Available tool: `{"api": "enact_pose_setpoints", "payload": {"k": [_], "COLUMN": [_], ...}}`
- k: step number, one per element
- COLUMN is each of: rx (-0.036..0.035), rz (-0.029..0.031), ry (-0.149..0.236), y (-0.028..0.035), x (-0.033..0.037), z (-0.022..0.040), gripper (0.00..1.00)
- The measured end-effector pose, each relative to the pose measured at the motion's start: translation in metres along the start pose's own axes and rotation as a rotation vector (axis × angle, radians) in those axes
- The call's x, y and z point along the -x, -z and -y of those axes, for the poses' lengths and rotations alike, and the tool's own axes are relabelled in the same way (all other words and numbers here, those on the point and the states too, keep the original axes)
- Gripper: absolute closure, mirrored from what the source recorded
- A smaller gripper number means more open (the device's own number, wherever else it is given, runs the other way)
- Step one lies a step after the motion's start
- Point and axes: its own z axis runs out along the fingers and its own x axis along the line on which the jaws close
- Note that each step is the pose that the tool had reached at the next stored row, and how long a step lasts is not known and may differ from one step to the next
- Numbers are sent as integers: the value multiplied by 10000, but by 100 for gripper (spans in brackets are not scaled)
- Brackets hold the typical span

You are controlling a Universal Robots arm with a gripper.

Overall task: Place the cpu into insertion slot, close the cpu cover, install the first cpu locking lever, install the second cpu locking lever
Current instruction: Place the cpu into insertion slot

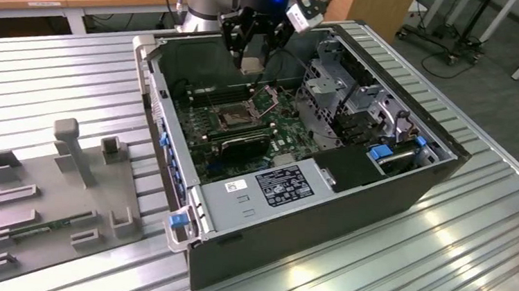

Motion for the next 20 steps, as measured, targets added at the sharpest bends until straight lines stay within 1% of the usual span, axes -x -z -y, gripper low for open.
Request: {"api": "enact_pose_setpoints", "payload": {"k": [14, 20], "rx": [-2, -2], "rz": [22, 24], "ry": [2, 2], "y": [-66, -74], "x": [0, 1], "z": [7, 8], "gripper": [46, 46]}}
